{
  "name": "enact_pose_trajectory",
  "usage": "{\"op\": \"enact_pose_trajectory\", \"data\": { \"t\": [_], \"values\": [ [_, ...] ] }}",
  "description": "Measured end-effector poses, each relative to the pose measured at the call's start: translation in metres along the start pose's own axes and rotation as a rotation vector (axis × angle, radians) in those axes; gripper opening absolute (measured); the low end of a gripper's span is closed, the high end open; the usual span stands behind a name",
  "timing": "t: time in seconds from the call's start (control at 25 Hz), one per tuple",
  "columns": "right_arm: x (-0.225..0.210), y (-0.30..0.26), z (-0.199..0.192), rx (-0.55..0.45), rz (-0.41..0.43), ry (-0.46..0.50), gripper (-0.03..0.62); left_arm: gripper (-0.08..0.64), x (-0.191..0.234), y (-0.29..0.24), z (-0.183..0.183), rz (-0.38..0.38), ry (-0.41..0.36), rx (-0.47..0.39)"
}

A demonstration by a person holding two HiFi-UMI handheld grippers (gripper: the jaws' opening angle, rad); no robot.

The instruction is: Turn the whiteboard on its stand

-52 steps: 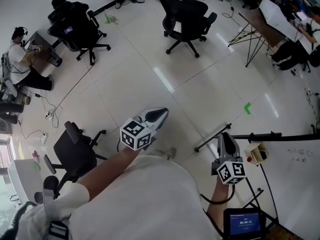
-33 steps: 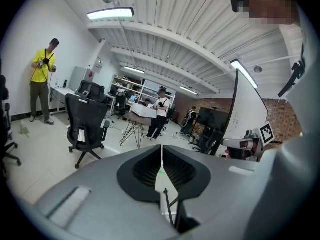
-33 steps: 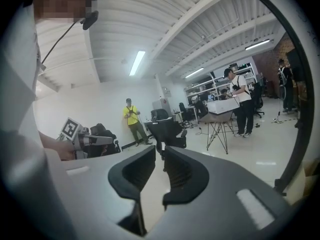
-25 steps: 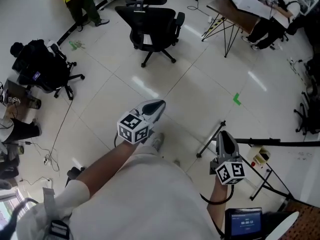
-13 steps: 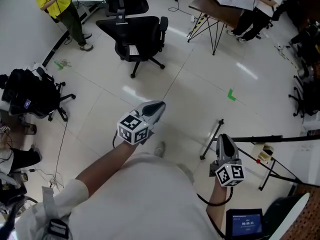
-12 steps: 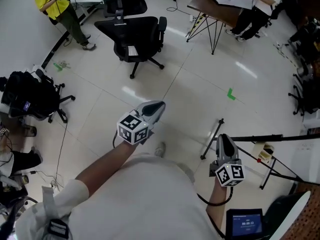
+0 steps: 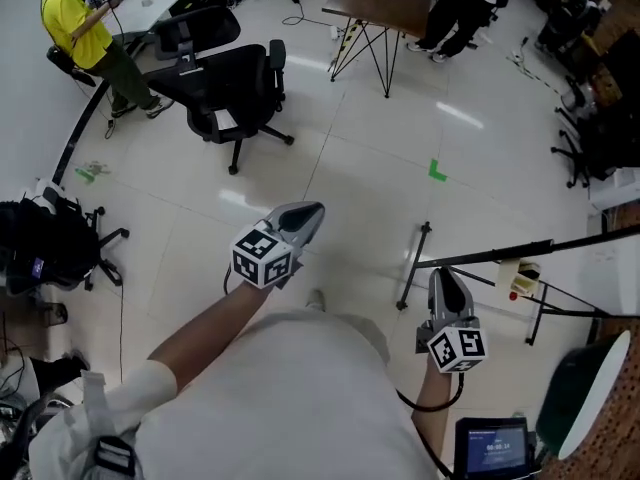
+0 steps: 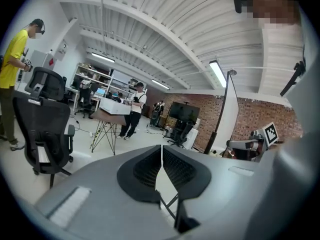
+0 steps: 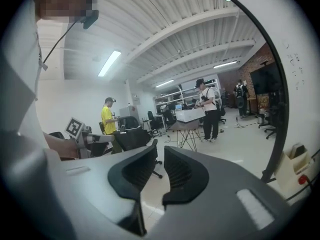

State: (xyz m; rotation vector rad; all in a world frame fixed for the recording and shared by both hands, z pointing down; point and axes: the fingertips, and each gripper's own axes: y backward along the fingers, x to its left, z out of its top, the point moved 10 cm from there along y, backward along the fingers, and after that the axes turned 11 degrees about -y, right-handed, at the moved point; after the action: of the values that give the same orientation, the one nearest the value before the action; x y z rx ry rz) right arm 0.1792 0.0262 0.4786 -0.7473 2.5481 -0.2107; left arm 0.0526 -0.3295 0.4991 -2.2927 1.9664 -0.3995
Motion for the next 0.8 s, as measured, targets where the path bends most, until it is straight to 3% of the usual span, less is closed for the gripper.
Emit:
{"op": "enact_pose_trajectory", "data": {
  "t": [0.24, 0.8],
  "values": [
    [-0.012, 0.026, 0.003, -0.025, -0.099, -0.017, 0.055, 0.025, -0.008, -0.039, 0.008, -0.098, -0.021, -0.004],
    [-0.065, 0.061, 0.026, -0.080, -0.152, -0.033, 0.055, 0.025, -0.056, -0.101, 0.034, -0.151, -0.040, 0.012]
  ]
}}
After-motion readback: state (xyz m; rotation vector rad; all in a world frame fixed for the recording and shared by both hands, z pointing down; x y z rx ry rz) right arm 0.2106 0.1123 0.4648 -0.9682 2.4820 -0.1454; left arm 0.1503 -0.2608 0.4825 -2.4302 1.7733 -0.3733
